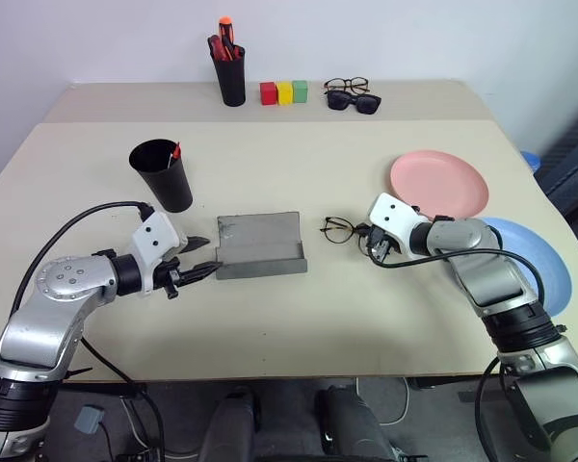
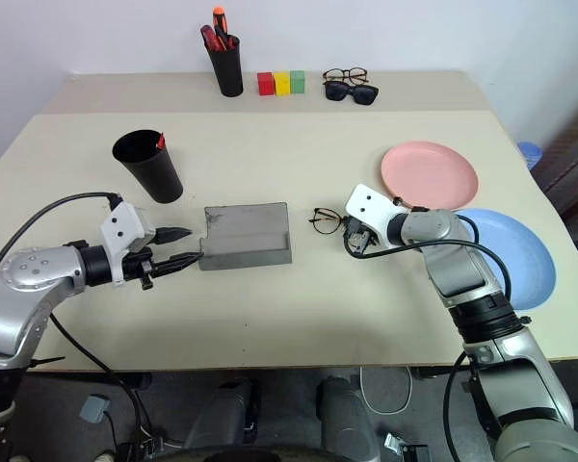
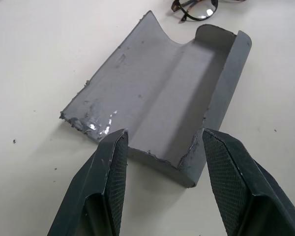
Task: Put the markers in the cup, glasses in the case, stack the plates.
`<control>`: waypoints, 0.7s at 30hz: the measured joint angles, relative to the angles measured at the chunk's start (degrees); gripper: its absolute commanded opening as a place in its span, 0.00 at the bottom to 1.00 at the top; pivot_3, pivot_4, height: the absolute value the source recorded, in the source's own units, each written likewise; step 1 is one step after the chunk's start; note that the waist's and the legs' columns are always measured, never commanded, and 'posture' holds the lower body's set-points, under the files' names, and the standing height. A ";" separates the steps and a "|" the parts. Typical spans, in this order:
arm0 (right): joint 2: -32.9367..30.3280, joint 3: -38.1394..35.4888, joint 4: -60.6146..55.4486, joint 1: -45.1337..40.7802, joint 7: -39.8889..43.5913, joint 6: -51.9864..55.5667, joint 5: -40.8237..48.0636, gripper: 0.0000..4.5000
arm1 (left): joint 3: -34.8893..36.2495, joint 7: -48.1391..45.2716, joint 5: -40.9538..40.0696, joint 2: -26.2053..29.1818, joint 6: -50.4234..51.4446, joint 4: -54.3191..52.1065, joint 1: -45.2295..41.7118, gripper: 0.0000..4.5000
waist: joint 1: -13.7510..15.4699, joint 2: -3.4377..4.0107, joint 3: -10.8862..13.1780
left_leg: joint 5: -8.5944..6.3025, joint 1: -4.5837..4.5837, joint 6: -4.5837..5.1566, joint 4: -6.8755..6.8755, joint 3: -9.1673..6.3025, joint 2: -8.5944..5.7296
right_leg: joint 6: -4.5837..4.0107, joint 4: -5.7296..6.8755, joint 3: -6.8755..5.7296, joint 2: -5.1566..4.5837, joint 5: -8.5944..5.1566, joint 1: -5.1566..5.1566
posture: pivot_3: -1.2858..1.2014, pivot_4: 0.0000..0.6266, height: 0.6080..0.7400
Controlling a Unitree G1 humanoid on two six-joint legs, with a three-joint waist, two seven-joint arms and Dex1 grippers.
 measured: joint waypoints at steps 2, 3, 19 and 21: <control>-0.01 0.00 -0.19 -0.01 -0.16 -0.07 -0.28 0.02 | 0.04 0.64 0.07 -0.08 -0.07 0.00 0.05 0.54 | -0.01 0.00 0.00 | 0.00 0.00 0.00 0.00 0.00 0.00 | 0.00 0.00 0.00 0.00 0.00 0.00 | 0.52 0.24 1.00; 0.00 0.00 -0.54 -0.05 -0.06 0.00 -0.32 0.02 | 0.23 1.24 0.09 -0.33 -0.08 0.00 0.16 0.54 | -0.02 0.00 0.00 | 0.00 0.00 0.00 0.00 0.00 0.00 | 0.00 0.00 0.00 0.00 0.00 -0.01 | 0.52 0.24 1.00; 21.85 12.79 -10.38 -13.23 -0.29 4.98 3.82 0.02 | 14.97 3.47 -1.73 -3.23 -8.29 6.27 15.27 0.54 | -0.74 -0.05 -0.05 | 0.00 -0.01 -0.01 -0.04 -0.14 0.04 | -0.01 0.00 -0.11 -0.21 0.00 -0.01 | 0.52 0.24 1.00; 21.65 14.33 -7.84 -13.01 -0.32 1.67 2.46 0.02 | 15.92 4.35 -2.38 -3.21 -7.14 4.19 15.61 0.54 | -0.31 -0.08 -0.07 | 0.00 -0.01 0.00 -0.03 -0.11 0.01 | 0.00 -0.02 -0.11 -0.26 0.01 0.00 | 0.52 0.24 1.00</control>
